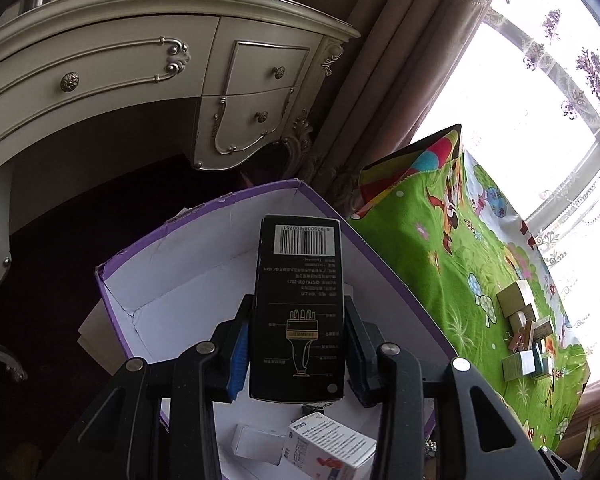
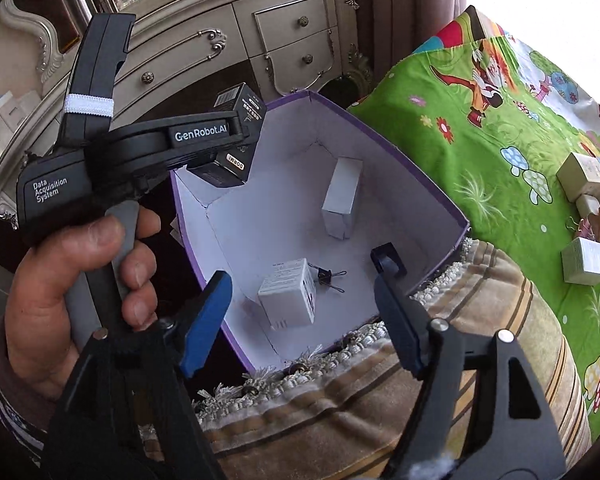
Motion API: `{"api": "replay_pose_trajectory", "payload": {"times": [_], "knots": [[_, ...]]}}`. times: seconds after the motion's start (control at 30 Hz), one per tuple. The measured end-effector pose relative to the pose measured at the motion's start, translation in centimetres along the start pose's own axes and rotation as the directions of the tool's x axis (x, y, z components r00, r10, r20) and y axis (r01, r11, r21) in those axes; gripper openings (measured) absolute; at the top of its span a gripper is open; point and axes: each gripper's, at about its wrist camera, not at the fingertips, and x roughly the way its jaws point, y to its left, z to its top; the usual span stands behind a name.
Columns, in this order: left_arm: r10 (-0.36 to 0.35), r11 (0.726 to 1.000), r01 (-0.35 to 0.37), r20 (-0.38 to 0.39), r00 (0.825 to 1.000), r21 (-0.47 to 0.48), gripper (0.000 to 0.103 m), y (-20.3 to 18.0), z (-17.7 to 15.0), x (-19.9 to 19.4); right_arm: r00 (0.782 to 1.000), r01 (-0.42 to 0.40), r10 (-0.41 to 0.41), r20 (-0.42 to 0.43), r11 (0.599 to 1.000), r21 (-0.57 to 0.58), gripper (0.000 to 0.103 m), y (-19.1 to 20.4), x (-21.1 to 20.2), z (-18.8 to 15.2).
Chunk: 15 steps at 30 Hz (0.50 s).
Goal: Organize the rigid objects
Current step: 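Grasp the white medicine box with the right gripper while the left carries the black box to the purple box, then open both grippers over the purple box, dropping the black box and white medicine box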
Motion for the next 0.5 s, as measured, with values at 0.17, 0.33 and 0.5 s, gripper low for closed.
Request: {"api": "replay_pose_trajectory", "payload": {"times": [0.17,0.33,0.5], "knots": [[0.005,1.0,-0.005,-0.006,1.0,0.001,0.045,-0.1,-0.1,0.2,1.0,0.012,-0.014,0.02,0.997,0.08,0.077,-2.0,-0.7,0.0],[0.005,1.0,-0.005,-0.009,1.0,0.007,0.047,-0.4,-0.2,0.1,0.999,0.036,-0.042,0.033,0.987,0.155,0.077,-4.1,-1.6,-0.4],[0.0,1.0,0.0,-0.019,1.0,0.023,0.047,-1.2,-0.4,0.3,0.997,0.057,-0.066,0.043,0.982,0.178,0.077,-5.1,-2.2,-0.7]]}}
